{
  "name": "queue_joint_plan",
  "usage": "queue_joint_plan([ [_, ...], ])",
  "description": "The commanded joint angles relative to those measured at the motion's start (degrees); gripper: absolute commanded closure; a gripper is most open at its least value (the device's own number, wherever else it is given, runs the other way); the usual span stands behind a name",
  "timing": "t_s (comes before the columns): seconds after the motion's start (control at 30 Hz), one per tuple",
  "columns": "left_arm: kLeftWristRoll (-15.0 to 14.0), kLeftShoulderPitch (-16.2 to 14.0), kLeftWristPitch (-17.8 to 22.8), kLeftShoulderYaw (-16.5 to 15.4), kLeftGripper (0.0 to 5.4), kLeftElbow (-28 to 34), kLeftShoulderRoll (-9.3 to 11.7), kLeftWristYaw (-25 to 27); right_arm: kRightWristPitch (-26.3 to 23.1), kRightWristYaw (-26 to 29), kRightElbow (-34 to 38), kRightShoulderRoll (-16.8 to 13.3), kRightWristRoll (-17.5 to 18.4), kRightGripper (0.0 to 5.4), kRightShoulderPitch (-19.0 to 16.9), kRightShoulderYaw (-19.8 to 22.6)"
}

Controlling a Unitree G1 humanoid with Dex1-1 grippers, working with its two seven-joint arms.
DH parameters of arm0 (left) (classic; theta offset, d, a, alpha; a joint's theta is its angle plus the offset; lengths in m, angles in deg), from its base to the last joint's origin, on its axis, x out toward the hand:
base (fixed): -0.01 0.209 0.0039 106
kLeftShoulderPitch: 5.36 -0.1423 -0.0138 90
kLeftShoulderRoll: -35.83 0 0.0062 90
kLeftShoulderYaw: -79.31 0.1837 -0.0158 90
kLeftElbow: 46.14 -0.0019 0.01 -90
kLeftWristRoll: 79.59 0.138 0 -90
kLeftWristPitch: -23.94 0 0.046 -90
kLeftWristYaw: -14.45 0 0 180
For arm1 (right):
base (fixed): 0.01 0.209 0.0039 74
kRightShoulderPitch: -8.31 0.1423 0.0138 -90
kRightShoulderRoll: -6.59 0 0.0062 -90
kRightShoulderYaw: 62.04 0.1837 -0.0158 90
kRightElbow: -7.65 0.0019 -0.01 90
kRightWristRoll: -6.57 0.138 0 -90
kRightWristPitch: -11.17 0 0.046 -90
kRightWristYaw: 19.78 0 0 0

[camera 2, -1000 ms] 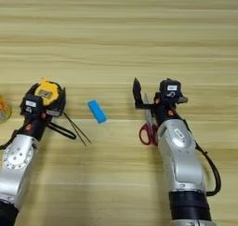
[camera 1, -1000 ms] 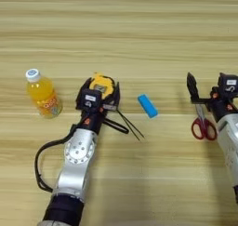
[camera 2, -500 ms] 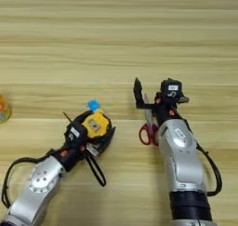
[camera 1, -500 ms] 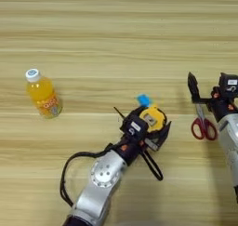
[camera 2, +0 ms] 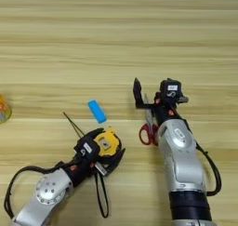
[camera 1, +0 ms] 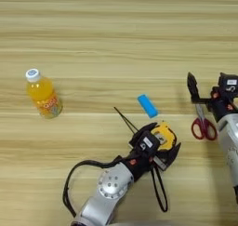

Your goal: Move the objects on the table

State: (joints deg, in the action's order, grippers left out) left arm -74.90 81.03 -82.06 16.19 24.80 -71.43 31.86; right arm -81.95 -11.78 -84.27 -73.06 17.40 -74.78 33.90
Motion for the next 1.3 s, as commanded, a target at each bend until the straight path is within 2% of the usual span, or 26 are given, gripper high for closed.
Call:
queue_joint_plan([
  [0.03, 0.9, 1.8, -0.4, -0.3, 1.23, -2.0, -1.5, -0.7, 0.0, -0.1, 0.4, 0.4, -0.3, 0.00, 0.6, -0.3],
  [0.17, 1.8, 2.4, -0.5, -0.5, 1.23, -3.6, -1.1, -1.8, -0.1, -0.2, 0.5, 0.6, -0.5, 0.00, 0.6, -0.5],
  [0.2, 2.0, 2.4, -0.5, -0.6, 0.87, -3.8, -1.1, -2.1, -0.1, -0.3, 0.5, 0.6, -0.5, 0.00, 0.6, -0.6],
  [0.37, 1.9, 2.4, -1.2, -0.9, 0.37, -2.7, -1.5, -2.6, 0.0, -0.3, 0.3, 0.8, -0.7, 0.00, 0.7, -0.6],
  [0.47, 0.4, 1.7, -2.0, -0.5, 0.01, -0.2, -1.9, -1.2, 0.0, -0.2, 0.1, 0.8, -0.7, 0.00, 0.7, -0.6],
  [0.83, -4.0, 0.5, -3.9, -1.5, 0.01, 7.8, -1.6, 1.1, 0.1, 0.0, -0.3, 0.7, -0.7, 0.00, 0.8, -0.7],
  [1.03, -5.5, 2.4, -3.2, -6.9, 0.01, 9.9, -1.0, -2.2, 0.4, 0.2, 0.1, 1.1, -0.9, 0.00, -0.2, -1.4],
  [1.3, -4.9, 5.6, 0.2, -17.9, 0.01, 6.0, -1.1, -12.7, 1.9, 1.0, 2.2, 1.5, -2.0, 0.00, -3.1, -3.7],
])
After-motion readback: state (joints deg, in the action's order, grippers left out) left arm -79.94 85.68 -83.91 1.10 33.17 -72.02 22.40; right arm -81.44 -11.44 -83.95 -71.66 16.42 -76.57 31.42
